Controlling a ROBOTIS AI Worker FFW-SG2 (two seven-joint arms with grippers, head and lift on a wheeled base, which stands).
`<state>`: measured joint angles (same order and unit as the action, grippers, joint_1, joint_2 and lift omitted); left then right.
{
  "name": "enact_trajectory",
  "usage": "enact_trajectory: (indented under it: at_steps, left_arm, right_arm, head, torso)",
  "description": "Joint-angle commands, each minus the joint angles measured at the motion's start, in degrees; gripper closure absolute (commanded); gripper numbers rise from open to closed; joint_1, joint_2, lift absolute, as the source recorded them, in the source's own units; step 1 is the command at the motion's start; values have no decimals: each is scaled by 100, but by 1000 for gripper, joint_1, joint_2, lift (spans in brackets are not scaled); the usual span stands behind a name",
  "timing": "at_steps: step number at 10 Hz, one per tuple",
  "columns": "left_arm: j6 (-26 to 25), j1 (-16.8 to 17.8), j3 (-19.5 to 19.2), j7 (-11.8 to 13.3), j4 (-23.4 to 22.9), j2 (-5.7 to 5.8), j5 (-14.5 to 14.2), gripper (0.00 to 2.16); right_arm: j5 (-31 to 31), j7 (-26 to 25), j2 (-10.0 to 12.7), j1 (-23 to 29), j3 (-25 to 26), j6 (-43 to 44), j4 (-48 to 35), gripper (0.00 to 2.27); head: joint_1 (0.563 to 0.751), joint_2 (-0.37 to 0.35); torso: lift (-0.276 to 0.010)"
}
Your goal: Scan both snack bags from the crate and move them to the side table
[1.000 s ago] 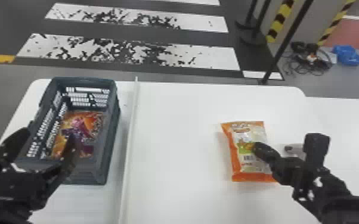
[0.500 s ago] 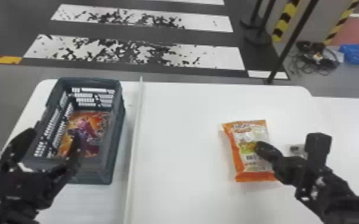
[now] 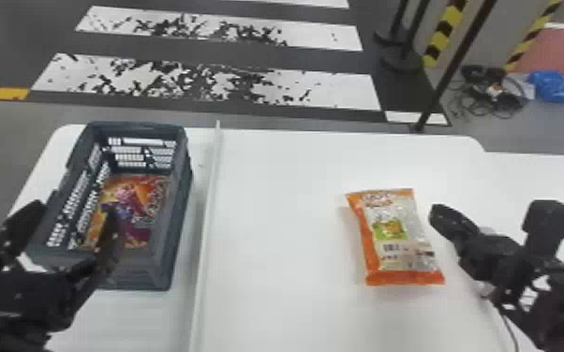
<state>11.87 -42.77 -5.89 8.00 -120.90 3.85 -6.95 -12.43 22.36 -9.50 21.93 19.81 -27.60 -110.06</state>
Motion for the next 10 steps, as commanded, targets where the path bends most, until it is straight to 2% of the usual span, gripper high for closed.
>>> enact_trajectory:
  at_steps: [1, 2, 5, 7, 10]
  left_arm:
    - [12, -3, -9, 0, 14, 2, -17, 147]
    - [12, 32, 0, 0, 49, 2, -26, 147]
    - [117, 94, 9, 9, 199, 2, -61, 147]
    - [135, 94, 9, 27, 199, 2, -79, 147]
    - [152, 94, 0, 27, 243, 2, -79, 147]
  right_arm:
    - [39, 6, 1, 75, 383, -13, -33, 248]
    - [241, -3, -16, 110, 603, -171, -42, 113]
    - [874, 85, -201, 233, 849, -558, 107, 97]
    - [1023, 173, -289, 224, 849, -611, 327, 97]
    - [1217, 612, -474, -40, 699, -892, 758, 97]
  head:
    - [695, -129]
    - [695, -168]
    - [695, -283]
    - [695, -315]
    - [695, -330]
  torso:
    - [-75]
    - [-75]
    - [-75]
    - [-75]
    - [-75]
